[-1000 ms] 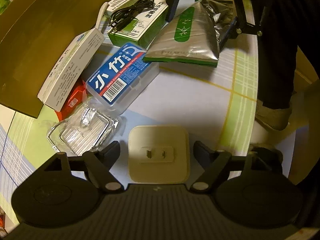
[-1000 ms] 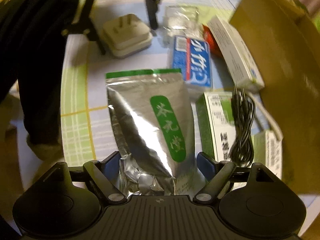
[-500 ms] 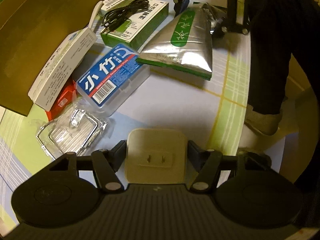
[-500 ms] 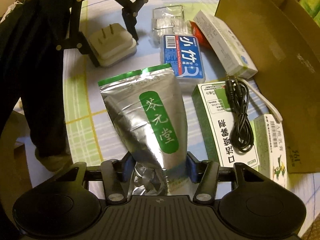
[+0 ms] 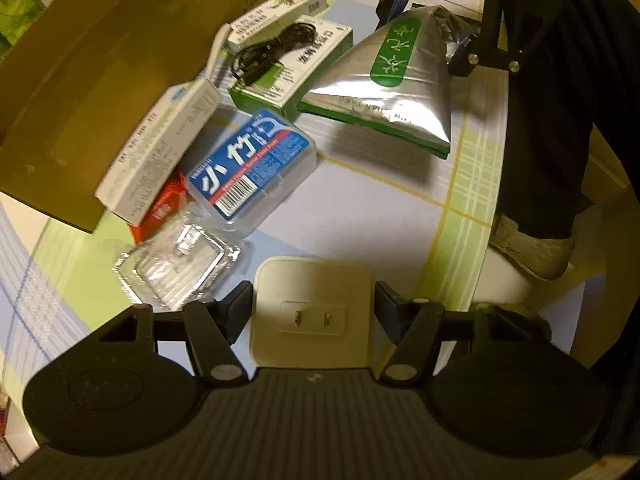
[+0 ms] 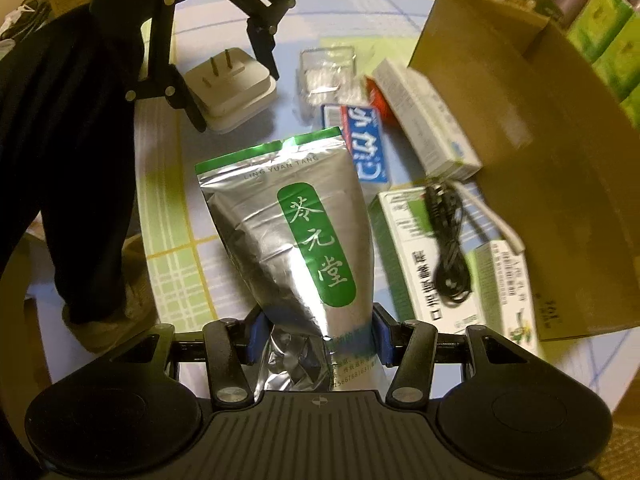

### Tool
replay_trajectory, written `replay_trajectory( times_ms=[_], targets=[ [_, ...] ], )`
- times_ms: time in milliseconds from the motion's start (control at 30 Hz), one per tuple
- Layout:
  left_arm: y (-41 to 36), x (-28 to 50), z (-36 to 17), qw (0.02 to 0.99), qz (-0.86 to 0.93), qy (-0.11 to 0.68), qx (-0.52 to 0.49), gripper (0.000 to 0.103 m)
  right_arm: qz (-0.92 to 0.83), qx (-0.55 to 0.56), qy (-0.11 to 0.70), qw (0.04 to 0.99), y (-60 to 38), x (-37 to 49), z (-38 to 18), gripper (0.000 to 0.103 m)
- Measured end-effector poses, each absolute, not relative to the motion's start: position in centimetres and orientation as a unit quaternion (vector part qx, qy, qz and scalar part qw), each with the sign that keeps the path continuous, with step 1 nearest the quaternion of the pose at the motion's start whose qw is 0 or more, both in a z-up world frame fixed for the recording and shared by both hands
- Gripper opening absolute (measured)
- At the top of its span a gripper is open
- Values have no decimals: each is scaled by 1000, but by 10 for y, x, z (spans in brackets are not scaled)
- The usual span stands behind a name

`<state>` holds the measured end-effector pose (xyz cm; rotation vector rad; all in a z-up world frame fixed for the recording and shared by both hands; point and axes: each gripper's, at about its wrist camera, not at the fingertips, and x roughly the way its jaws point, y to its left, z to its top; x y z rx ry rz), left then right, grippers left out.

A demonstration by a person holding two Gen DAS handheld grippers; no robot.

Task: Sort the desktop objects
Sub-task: 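Lift plug adapter with left tool while right tool carries tea bag over box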

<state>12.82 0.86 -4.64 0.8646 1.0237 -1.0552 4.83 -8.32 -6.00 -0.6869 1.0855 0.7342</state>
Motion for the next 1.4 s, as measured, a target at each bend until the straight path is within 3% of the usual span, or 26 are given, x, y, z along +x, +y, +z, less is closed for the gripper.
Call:
replay_trajectory(
  times_ms=[867, 1400],
  targets=[
    [-11, 148, 51, 720, -421, 393, 387, 61, 255, -332, 418, 807, -98, 71, 40, 49],
    [-32, 250, 113, 833, -340, 353, 256, 61, 149, -271, 378, 873, -146, 157, 88, 49]
  ],
)
